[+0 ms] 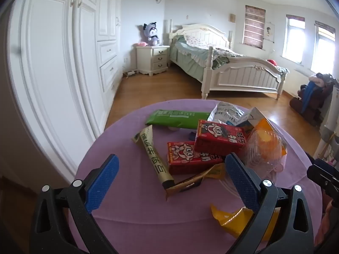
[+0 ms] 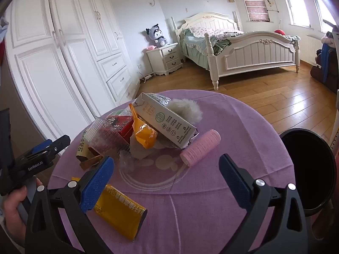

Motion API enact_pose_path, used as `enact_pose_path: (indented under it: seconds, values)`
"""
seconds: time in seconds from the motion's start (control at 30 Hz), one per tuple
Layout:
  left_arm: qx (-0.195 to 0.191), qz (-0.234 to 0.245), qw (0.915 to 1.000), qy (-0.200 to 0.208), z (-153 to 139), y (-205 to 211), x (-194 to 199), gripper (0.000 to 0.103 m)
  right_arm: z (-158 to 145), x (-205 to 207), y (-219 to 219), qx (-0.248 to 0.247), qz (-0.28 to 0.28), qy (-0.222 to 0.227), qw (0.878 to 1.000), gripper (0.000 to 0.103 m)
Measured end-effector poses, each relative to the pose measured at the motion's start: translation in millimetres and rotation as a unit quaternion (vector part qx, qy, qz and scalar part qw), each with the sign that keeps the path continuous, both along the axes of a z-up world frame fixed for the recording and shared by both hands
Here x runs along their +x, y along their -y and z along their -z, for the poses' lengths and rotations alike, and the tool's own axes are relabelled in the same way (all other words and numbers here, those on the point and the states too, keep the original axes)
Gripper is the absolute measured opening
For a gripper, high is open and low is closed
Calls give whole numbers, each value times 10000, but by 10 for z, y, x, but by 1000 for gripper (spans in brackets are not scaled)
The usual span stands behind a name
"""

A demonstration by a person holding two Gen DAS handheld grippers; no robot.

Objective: Collect trash
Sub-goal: 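Approach the table items with both grippers open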

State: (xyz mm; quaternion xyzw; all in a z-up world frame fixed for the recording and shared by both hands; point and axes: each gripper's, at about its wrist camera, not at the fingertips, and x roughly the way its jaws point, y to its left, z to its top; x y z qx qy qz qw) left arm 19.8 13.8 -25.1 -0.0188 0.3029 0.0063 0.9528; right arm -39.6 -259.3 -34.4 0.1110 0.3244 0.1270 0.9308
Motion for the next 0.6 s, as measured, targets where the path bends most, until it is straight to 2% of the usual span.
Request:
enact_pose_path:
  seconds: [0.6]
  values:
    - [106, -10, 9999, 4, -12, 10, -17, 99, 11, -24, -14, -10, -115, 54, 9999, 98]
